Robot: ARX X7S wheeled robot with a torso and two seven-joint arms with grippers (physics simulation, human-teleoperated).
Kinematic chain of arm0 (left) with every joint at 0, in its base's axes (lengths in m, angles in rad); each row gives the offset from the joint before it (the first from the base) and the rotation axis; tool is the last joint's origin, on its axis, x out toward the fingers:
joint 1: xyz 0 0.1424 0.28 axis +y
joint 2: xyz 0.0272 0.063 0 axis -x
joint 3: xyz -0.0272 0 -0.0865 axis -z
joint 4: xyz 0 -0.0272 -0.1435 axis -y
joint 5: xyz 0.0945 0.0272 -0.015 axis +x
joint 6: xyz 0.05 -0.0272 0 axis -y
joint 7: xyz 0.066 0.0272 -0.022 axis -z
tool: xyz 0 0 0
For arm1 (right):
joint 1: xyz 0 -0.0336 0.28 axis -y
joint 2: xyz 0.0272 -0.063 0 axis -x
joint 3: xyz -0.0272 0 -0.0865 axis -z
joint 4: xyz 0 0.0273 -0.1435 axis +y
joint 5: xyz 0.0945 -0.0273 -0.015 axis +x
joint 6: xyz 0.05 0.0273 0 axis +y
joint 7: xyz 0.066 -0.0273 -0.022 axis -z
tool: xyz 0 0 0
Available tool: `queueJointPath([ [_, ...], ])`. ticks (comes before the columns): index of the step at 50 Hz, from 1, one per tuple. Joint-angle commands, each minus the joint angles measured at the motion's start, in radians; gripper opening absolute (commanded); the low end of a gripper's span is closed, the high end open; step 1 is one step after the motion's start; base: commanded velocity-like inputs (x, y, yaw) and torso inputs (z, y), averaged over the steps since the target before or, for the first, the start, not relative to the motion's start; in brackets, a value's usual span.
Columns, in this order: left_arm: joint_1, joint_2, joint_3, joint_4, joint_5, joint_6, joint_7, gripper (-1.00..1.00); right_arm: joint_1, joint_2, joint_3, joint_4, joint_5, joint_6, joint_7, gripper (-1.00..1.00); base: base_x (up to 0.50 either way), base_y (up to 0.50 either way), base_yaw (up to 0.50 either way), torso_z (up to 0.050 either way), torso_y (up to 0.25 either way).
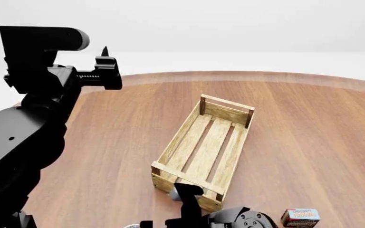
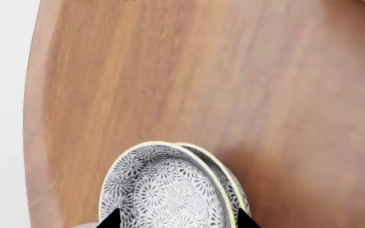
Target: Stack the right bowl on the left bowl and place them in the tray.
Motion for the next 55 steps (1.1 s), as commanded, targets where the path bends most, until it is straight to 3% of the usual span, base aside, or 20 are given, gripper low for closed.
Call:
queueJointPath([
  [1,0.005,-0.002,0.007,-0.006,0.001,0.009,0.000,1.00,0.002,0.006,-0.013,-0.021,-0.008,-0.020,-0.020,1.00,0.00,0.00,0.00,0.000,0.000],
  [9,0.005,-0.004,0.009,-0.007,-0.001,0.012,-0.002,1.00,-0.011,0.024,-0.022,-0.087,-0.103,-0.114,0.021,1.00,0.00,0.00,0.00,0.000,0.000],
  [29,0.000,-0.006,0.011,-0.012,-0.010,0.013,-0.007,1.00,0.002,0.013,0.005,-0.001,-0.052,-0.105,0.059,1.00,0.00,0.00,0.00,0.000,0.000],
  [55,0.005,-0.011,0.013,-0.012,-0.018,0.021,-0.014,1.00,0.032,-0.019,-0.076,0.211,-0.094,-0.111,-0.122,1.00,0.00,0.00,0.00,0.000,0.000],
])
